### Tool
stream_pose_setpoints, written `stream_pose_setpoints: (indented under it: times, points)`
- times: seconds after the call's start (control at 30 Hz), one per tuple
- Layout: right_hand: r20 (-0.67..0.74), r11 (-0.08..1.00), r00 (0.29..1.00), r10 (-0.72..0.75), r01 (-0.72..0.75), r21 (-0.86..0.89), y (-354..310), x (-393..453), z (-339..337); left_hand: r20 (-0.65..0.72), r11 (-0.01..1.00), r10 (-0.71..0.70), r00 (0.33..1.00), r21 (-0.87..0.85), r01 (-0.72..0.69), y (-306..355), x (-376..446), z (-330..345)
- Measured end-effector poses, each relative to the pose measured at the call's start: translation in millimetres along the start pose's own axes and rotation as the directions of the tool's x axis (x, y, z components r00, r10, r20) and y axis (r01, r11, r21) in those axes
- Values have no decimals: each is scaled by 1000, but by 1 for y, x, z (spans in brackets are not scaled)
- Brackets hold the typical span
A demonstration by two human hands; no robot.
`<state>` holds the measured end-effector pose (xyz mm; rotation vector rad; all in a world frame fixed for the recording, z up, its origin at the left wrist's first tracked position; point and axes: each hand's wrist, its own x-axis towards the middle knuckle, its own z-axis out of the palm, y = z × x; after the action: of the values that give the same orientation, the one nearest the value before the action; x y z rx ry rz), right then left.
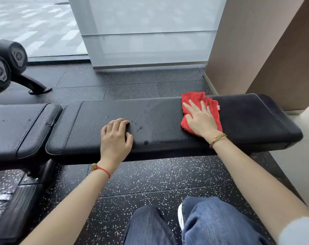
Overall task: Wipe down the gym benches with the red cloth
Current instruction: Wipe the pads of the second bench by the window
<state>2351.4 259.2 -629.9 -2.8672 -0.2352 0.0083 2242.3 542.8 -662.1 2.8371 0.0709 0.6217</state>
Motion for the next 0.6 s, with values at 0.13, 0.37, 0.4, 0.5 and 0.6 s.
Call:
stream_pose_setpoints:
  times: [0.13,0.37,0.4,0.5,0.6]
  points:
    - [13,986,986,-163,163,28,-4,-30,2,29,999,-43,999,4,43,7,1,-4]
    - [-82,989,988,-132,137,52,41,-72,-2,16,989,137,990,-61,-136,87,18,3]
    - [-97,995,992,-77,82,51,54,-67,-4,25,983,161,987,-90,-159,102,21,6]
    - [-129,987,978,163,-161,24,88,-42,-17,64,970,211,975,-134,-201,135,27,18]
    - [-133,950,940,313,-313,26,86,-20,-23,97,969,220,971,-137,-206,154,34,32]
